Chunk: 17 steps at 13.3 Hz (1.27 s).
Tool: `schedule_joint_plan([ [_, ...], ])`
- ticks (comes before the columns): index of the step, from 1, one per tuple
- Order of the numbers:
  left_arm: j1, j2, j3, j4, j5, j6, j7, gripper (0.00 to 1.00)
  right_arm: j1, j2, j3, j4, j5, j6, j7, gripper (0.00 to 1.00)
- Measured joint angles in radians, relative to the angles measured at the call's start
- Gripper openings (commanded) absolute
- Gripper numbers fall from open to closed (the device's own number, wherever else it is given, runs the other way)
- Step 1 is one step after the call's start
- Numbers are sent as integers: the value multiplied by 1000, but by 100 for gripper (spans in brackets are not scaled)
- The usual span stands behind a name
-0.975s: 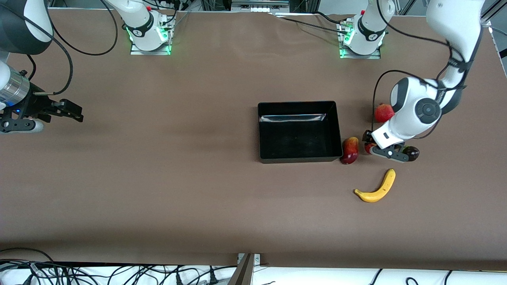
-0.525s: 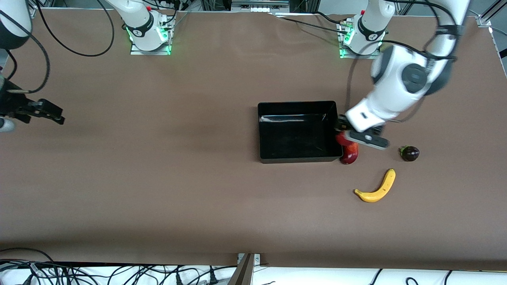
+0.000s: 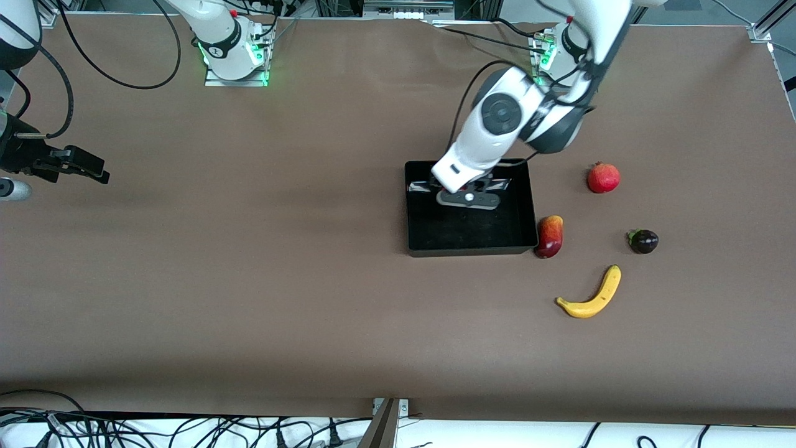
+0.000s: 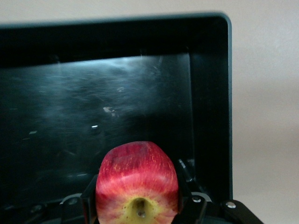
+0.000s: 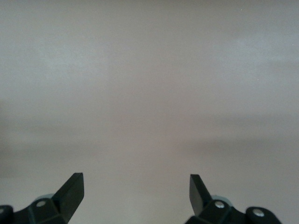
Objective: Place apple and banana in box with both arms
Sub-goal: 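Carry the apple with the left gripper into the box and release, then move the left gripper to the yellow banana and grasp it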
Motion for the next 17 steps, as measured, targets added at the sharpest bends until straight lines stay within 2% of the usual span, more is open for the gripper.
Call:
schedule_joint_plan([
  [2,-19,81,5,14,0,63,-14,0,0,0,0,0,0,-1,0,100],
  [5,-39,154,17,26,0,100,-19,0,0,0,0,0,1,-7,0,100],
  [6,-43,160,18,30,0,101,-20,14,0,0,0,0,1,-14,0,100],
  [7,-44,159,18,34,0,101,-22,49,0,0,0,0,1,-17,0,100],
  [8,-46,159,19,35,0,101,-23,99,0,0,0,0,1,-18,0,100],
  [11,-48,148,26,38,0,100,-23,100,0,0,0,0,1,-19,0,100],
  [13,-26,88,37,47,0,35,-23,100,0,0,0,0,1,-20,0,100],
  [17,179,-138,44,53,0,-228,74,100,0,0,-1,0,1,-28,0,100],
])
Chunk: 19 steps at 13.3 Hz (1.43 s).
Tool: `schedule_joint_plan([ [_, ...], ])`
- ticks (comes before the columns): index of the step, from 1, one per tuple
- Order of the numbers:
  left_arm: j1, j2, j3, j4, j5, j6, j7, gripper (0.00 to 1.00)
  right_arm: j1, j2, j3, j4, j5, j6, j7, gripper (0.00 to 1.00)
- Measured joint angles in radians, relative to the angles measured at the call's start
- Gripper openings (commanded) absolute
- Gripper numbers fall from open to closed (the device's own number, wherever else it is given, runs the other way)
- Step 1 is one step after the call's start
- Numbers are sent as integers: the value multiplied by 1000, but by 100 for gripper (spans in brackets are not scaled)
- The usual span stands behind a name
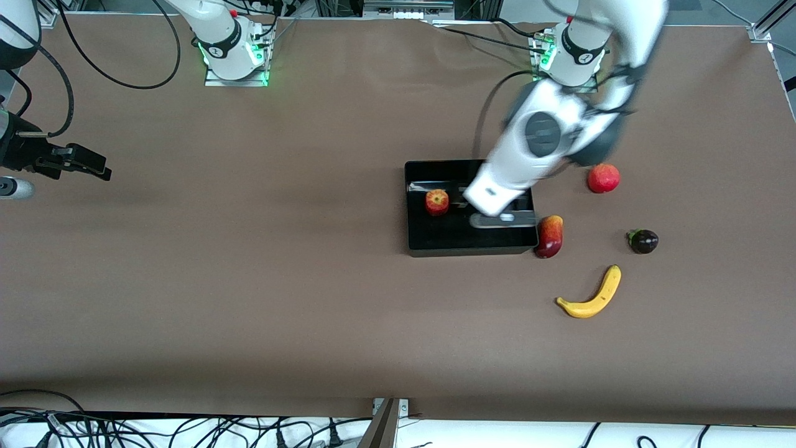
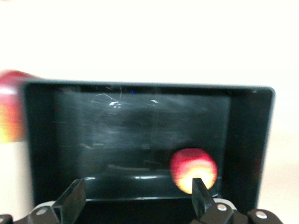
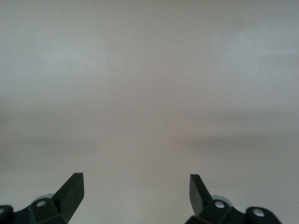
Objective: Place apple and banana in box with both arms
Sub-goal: 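Move the left gripper to the yellow banana and grasp it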
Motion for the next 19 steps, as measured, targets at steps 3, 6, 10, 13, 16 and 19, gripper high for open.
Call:
schedule_joint_plan([
  [3,176,-51,7,-21,0,-36,285,100,0,0,0,0,0,-7,0,100],
  [6,293,0,33,-43,8,22,625,100,0,0,0,0,0,-8,0,100],
  [10,338,155,72,-54,36,252,1050,100,0,0,0,1,0,-9,0,100],
  [13,339,247,100,-37,38,379,1241,100,0,0,0,1,0,-10,0,100],
  [16,339,304,106,13,38,440,1320,100,0,0,0,1,0,-10,0,100],
  [19,337,347,106,57,39,484,1334,100,0,0,0,1,1,-11,0,100],
])
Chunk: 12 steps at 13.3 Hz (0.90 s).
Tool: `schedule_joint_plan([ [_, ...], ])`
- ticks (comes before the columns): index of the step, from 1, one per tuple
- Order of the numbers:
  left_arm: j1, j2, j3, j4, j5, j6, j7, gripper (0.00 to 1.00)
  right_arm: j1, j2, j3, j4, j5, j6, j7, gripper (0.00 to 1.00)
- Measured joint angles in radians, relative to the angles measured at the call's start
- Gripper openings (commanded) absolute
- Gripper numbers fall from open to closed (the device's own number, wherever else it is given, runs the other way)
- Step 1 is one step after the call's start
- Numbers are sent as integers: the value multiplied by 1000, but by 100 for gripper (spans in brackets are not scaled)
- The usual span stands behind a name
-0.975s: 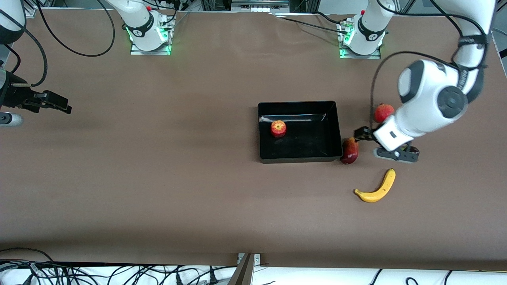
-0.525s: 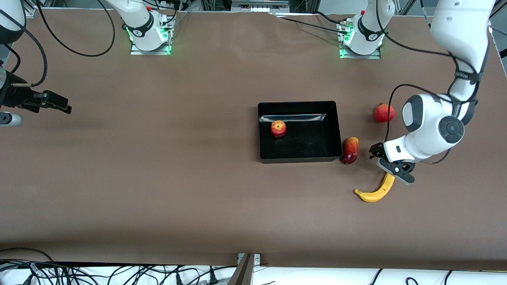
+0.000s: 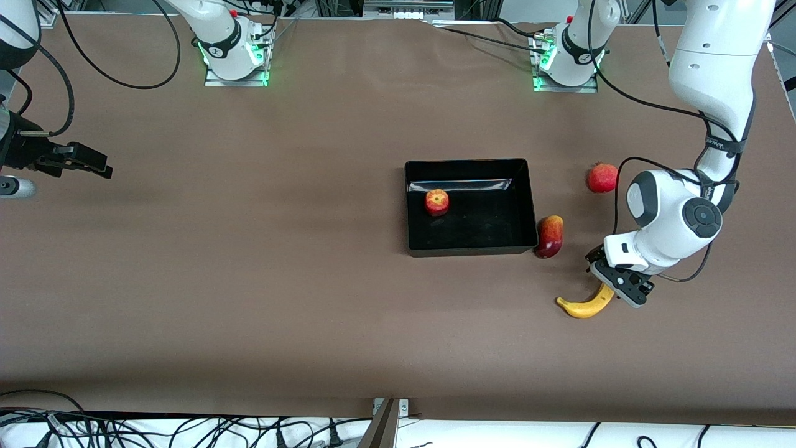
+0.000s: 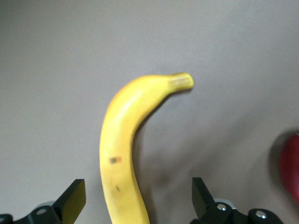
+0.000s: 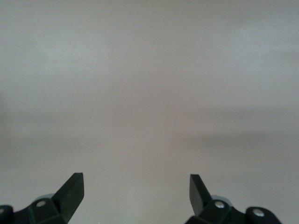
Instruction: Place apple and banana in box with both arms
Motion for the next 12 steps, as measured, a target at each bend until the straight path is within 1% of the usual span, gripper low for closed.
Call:
schedule_joint_plan([
  [4,-1,71,1,46,0,38,2,100,0,0,0,0,0,-1,0,100],
  [5,-1,82,3,50,0,39,1,57,0,0,0,0,0,-1,0,100],
  [6,-1,91,5,52,0,41,0,5,0,0,0,0,0,-1,0,100],
  [7,-1,96,5,53,0,41,-3,0,0,0,0,0,0,-1,0,100],
  [12,-4,97,5,76,0,42,-62,0,0,0,1,0,0,-1,0,100],
])
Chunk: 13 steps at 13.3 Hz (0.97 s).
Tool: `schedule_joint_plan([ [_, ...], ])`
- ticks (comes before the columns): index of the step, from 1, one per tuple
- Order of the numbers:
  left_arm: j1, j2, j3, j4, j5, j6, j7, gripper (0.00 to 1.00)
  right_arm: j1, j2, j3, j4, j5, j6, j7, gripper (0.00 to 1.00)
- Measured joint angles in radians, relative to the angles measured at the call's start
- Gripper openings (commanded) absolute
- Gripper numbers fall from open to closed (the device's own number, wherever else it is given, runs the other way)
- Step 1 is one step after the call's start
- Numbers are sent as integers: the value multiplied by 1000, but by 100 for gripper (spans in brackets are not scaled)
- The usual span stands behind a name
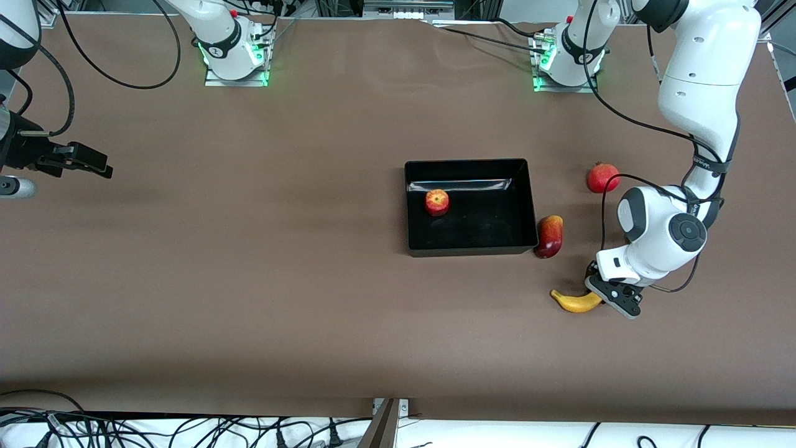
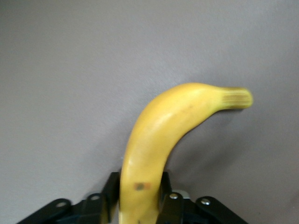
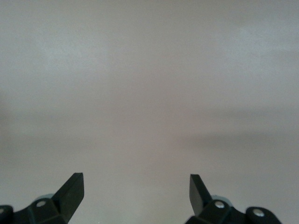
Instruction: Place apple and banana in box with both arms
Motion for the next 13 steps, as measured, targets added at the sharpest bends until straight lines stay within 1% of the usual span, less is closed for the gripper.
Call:
schedule_joint_plan([
  [2,0,-29,0,13,0,-36,-1,0,0,0,0,0,0,0,0,100],
  [3,0,-60,-2,20,0,-94,-2,0,0,0,0,0,0,0,0,100],
  [5,-10,-163,-16,29,-2,-246,-13,0,0,0,0,0,0,-1,0,100],
  [7,-60,-292,-24,23,-25,-414,-94,0,0,0,0,0,0,-1,0,100],
  [8,-98,-353,-26,3,-36,-479,-171,0,0,0,0,0,0,-1,0,100],
  [10,-192,-463,-32,-91,-44,-532,-392,0,0,0,1,0,0,-1,0,100],
  [11,-235,-501,-42,-149,-44,-534,-503,0,0,0,1,0,0,-1,0,100],
  [13,-295,-527,-63,-233,-44,-518,-648,0,0,0,1,0,0,-1,0,100],
])
